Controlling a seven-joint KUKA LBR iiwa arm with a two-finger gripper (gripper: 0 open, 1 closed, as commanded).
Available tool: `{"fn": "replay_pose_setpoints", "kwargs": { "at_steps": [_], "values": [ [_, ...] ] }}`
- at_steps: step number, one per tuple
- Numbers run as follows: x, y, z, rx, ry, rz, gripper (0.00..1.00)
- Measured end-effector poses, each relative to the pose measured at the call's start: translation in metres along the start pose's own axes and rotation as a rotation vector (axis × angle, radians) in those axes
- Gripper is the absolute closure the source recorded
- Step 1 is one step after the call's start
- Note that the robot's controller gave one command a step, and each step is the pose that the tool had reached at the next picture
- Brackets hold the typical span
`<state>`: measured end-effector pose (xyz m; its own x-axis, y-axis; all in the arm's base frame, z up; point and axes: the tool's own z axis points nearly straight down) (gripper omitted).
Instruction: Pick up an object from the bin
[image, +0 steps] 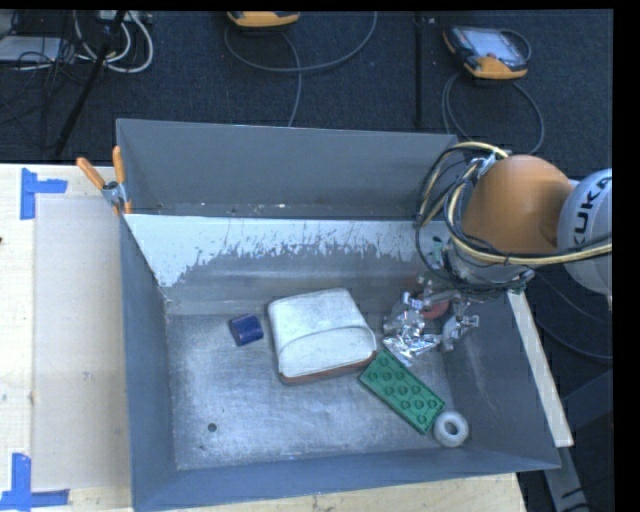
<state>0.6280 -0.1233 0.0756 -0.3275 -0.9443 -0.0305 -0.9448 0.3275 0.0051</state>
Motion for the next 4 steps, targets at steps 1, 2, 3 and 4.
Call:
{"fn": "replay_pose_setpoints", "kwargs": {
  "at_steps": [1,2,3,4],
  "values": [
    [-0.008,0.001,0.0,0.002,0.019,-0.002,0.0],
    [-0.003,-0.001,-0.002,0.008,0.024,0.002,1.0],
    [-0.007,-0.002,-0.044,0.008,0.028,0.002,1.0],
    [-0.01,-0.003,-0.091,0.01,0.028,0.006,1.0]
  ]
}}
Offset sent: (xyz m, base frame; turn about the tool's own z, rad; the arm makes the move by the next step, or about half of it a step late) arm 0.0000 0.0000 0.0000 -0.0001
